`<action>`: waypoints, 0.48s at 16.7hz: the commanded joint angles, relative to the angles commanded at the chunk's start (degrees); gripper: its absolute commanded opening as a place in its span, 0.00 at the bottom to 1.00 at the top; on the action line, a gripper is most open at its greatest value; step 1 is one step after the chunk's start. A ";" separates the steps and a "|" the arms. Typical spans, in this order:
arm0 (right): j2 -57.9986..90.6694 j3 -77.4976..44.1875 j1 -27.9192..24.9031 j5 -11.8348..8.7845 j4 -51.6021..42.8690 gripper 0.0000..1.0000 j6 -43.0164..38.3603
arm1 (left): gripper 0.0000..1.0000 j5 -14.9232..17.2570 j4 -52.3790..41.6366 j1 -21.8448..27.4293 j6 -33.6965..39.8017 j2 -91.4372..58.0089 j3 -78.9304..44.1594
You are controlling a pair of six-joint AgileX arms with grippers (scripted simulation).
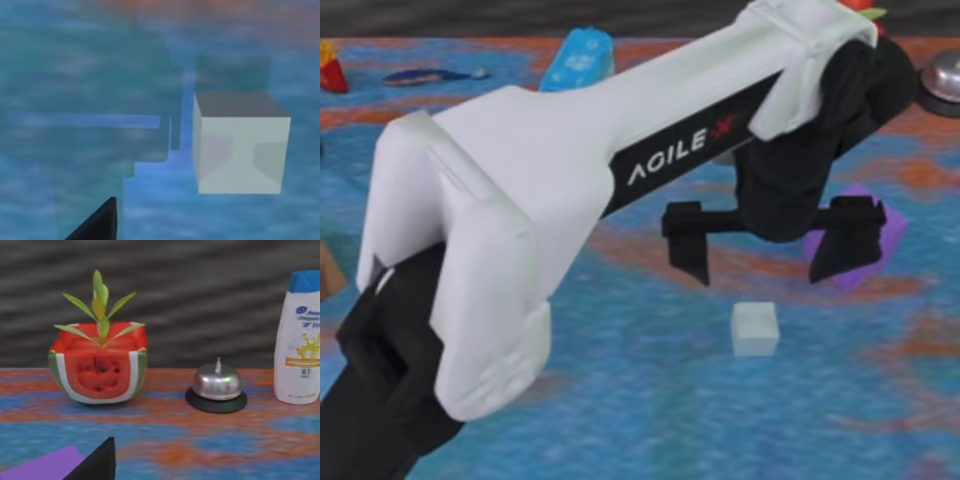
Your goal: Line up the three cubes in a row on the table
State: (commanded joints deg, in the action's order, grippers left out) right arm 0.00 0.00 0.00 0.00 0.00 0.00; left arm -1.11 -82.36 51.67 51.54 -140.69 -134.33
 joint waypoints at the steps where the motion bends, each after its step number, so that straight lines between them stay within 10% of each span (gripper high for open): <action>1: 0.00 0.00 0.00 0.00 0.00 1.00 0.00 | 1.00 -0.02 0.08 -0.40 -1.18 0.04 0.06; 8: 0.00 0.00 0.00 0.00 0.00 1.00 0.00 | 1.00 0.15 1.88 -9.08 -25.21 1.88 3.71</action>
State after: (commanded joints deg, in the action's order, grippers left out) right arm 0.00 0.00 0.00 0.00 0.00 0.00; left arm -0.96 -80.48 42.59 26.32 -138.82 -130.62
